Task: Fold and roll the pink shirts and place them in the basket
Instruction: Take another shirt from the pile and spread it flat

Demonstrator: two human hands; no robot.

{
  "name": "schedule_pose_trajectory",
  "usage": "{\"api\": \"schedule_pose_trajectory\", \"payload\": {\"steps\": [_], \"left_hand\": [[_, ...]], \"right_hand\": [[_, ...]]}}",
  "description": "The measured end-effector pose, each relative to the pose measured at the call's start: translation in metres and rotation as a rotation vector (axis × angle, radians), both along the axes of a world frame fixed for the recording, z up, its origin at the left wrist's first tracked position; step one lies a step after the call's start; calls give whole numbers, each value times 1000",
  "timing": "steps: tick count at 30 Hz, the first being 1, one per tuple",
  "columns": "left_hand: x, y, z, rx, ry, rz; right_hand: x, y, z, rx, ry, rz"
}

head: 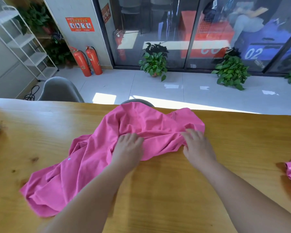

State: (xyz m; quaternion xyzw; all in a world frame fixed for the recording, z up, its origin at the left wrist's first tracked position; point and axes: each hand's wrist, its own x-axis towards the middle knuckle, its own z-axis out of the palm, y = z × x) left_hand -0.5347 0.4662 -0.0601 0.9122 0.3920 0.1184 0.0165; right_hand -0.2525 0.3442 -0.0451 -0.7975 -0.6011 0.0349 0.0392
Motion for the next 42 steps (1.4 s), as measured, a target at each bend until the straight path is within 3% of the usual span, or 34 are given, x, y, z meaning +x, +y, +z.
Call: {"api": "schedule_pose_trajectory", "payload": {"steps": [4, 10, 14, 18, 22, 27, 32, 35, 42], "left_hand": [[-6, -47, -45, -241, 216, 26], [-16, -41, -55, -218, 242, 52], [-25, -17, -33, -490, -35, 122], [-19, 18, 13, -768, -231, 174], [-21, 52, 37, -641, -350, 332], [-23, 21, 15, -479, -171, 221], [-61, -30, -53, -346, 173, 0], [-90, -24, -72, -245, 263, -37], [-89, 8, -30, -152, -10, 335]], "right_hand": [[-26, -24, -35, -171, 13, 205], [-35, -34, -52, -191, -36, 257], [-36, -32, -51, -199, -34, 224], [-28, -15, -48, 89, 81, 71], [-13, 18, -22, 363, 182, -95], [-3, 36, -2, 263, 121, -351], [-17, 6, -23, 80, 61, 66], [-21, -8, -40, -75, 45, 110], [-24, 2, -33, -11, 152, 60]]}}
